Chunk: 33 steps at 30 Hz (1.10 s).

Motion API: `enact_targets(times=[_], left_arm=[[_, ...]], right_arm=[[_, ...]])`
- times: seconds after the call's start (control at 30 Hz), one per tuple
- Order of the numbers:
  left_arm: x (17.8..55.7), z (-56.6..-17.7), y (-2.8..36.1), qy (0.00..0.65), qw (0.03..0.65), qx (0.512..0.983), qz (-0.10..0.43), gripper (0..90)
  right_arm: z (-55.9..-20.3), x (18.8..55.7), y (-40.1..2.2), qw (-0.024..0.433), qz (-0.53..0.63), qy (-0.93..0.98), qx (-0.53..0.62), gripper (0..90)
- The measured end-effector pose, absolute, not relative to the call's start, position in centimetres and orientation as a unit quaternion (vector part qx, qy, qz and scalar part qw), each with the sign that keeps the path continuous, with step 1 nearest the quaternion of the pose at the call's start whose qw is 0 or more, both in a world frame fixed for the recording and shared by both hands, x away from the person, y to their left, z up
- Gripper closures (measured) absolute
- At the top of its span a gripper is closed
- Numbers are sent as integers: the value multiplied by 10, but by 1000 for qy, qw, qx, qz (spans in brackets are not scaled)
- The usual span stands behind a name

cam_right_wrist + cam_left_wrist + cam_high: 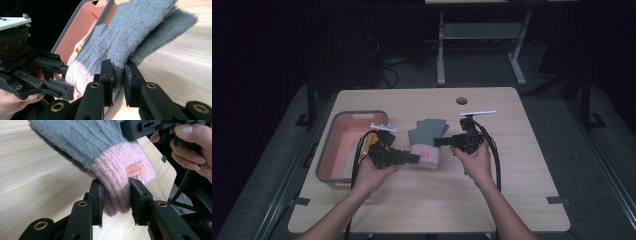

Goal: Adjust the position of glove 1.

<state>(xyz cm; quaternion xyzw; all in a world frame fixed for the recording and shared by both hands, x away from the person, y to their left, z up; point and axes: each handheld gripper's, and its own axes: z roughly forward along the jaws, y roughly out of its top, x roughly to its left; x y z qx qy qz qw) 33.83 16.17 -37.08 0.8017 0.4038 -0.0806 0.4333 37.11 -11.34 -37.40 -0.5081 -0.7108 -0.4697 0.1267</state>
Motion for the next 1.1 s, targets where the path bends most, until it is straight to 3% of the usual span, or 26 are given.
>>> enact_targets(times=[1.1], left_arm=[[342,-357,202,410,445,793,-71,678]], right_arm=[[-359,385,-77,134,-480,-722,-480,787]])
